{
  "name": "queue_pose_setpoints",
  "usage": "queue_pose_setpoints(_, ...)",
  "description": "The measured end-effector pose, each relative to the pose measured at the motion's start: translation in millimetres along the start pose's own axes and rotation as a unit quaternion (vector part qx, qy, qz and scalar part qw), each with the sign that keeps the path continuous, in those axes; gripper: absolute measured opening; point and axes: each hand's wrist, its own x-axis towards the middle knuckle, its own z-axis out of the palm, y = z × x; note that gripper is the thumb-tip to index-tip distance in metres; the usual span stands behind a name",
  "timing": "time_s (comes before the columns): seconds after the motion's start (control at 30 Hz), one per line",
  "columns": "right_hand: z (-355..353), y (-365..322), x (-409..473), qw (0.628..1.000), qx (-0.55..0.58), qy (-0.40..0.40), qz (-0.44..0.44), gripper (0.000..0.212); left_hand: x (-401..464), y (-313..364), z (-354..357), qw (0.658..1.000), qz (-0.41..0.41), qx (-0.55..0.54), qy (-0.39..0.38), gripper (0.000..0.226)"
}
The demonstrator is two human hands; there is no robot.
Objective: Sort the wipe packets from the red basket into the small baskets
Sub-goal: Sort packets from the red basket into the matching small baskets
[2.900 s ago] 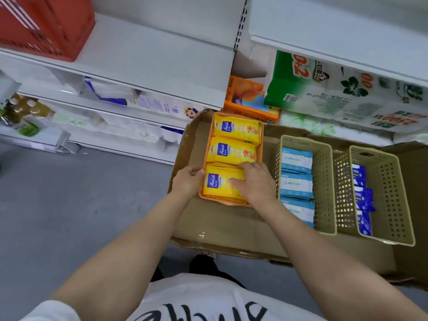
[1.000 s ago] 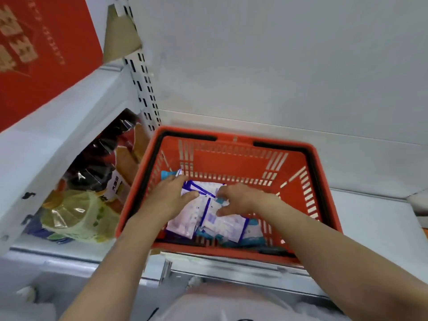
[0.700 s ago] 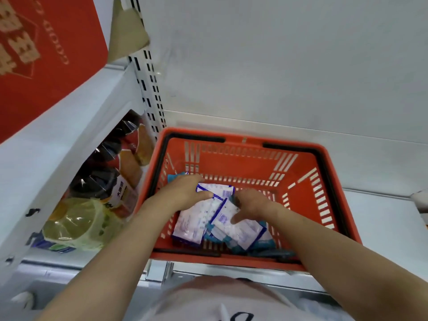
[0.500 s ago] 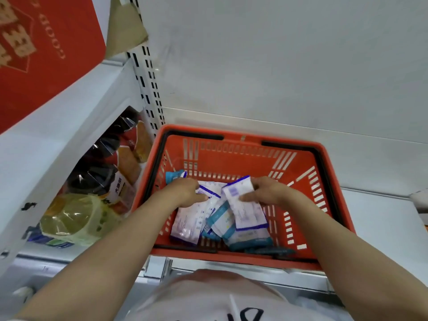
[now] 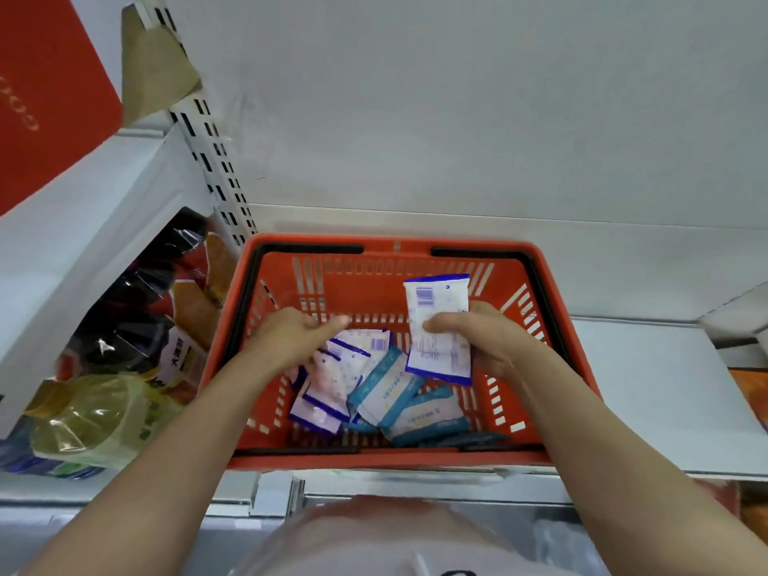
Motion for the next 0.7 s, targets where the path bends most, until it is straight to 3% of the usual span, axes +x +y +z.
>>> queue_pose_setpoints(0.13,1,-2,-7,0.999,0.039,0.017,-0.015,0.048,-24,18,-8,0.976,0.068,-0.059,0.197,0.052)
queue_pose_setpoints(0.2,7,-5,-14,0.999,0.039,0.012,-0.012,0.042,-29,20,-7,0.963,0.089,-0.118,0.224,0.04)
queue_pose_setpoints(0.33,18,-10,-30,0.997,0.066,-0.033,0.004,0.013,-33,20,-13,0.913,0.068,-0.376,0.144,0.034)
queue_pose_setpoints(0.43,21,-7,-34,0.998,0.055,-0.031,-0.006,0.024,-34,20,-18,0.893,0.018,-0.442,0.08,0.056)
queue_pose_setpoints(0.57,26,-4,-45,0.999,0.024,0.011,-0.046,0.044,-34,25,-12,0.847,0.025,-0.529,0.038,0.029)
queue_pose_setpoints(0.7,27,-3,-64,0.995,0.086,0.002,-0.059,0.049,-32,38,1,0.83,0.035,-0.555,0.043,0.027)
